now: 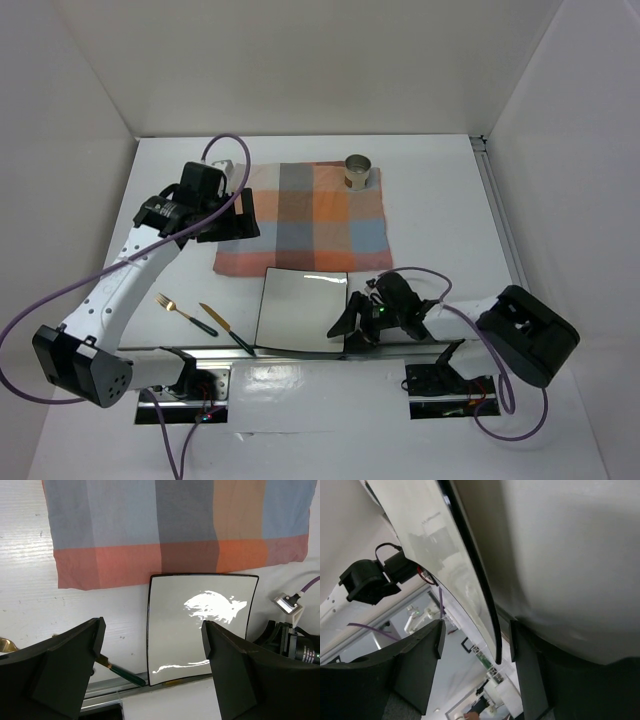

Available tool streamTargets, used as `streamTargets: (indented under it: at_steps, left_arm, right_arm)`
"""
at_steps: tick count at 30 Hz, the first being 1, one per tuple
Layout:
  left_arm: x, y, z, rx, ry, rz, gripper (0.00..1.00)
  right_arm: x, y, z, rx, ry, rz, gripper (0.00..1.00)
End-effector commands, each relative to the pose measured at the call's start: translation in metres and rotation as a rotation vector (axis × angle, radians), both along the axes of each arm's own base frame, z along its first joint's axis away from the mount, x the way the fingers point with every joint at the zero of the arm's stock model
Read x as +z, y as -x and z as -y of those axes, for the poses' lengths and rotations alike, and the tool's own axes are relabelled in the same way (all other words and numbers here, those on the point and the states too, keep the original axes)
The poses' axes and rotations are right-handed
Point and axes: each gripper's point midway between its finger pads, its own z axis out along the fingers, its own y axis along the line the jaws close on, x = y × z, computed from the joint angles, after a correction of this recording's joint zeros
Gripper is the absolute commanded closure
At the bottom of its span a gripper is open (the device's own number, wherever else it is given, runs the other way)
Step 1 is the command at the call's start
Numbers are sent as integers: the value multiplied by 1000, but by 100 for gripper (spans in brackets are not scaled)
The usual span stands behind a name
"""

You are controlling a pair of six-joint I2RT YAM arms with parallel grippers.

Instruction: Set the dinner table for one person

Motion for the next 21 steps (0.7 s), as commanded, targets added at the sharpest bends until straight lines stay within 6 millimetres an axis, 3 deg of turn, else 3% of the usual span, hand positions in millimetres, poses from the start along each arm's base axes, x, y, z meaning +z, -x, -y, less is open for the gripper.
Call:
streamTargets:
  at_steps: [1, 8, 16, 18, 21]
  left_arm:
    - [17, -5, 0, -18, -3, 71, 3]
    - [12, 1, -4, -12, -14, 62, 3]
    - [8, 2, -5, -20, -23, 54, 3]
    - [8, 2, -5, -20, -23, 54, 3]
    - [8, 3, -3, -26, -16, 52, 3]
  right_arm:
    - [-15, 0, 2, 3, 44, -10, 35]
    - [-6, -14, -6, -7, 39, 45, 58]
    - [3, -20, -4, -37, 38, 87, 67]
    - [4, -23, -6, -30, 39, 97, 74]
    - [7, -24, -9, -8, 39, 108, 96]
